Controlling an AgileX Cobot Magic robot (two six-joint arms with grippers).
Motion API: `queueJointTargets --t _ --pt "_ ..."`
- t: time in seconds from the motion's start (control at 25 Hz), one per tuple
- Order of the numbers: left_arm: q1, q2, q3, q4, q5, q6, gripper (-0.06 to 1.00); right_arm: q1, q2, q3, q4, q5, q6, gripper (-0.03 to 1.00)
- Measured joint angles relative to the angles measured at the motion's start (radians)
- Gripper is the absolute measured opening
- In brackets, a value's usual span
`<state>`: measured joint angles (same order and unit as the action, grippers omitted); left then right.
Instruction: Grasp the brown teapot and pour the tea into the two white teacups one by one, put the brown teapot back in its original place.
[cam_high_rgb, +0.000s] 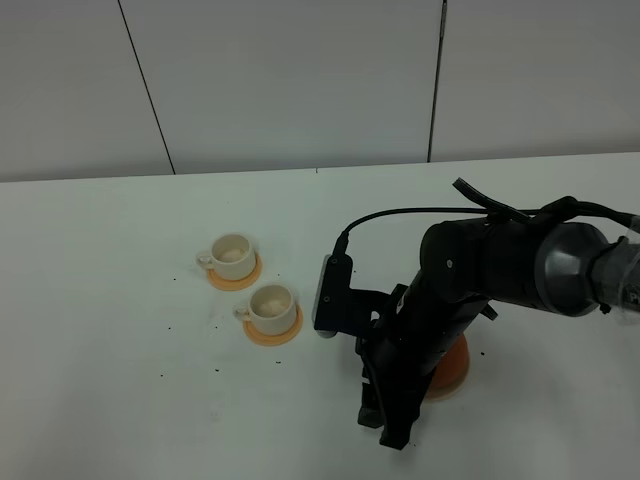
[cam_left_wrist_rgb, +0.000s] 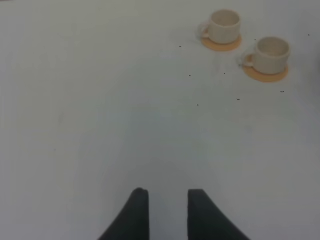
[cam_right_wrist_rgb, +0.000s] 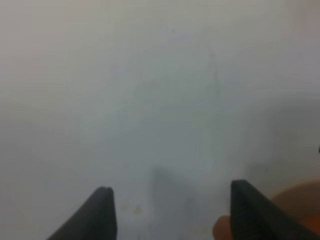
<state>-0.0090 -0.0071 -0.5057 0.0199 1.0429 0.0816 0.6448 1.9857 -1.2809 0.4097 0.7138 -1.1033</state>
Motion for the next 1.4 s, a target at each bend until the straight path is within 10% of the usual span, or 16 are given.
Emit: queueJointTargets --t 1.4 --pt "0.000 0.000 0.000 0.000 0.000 0.000 0.26 0.001 0.000 0.000 -0.224 0.165 0.261 0.48"
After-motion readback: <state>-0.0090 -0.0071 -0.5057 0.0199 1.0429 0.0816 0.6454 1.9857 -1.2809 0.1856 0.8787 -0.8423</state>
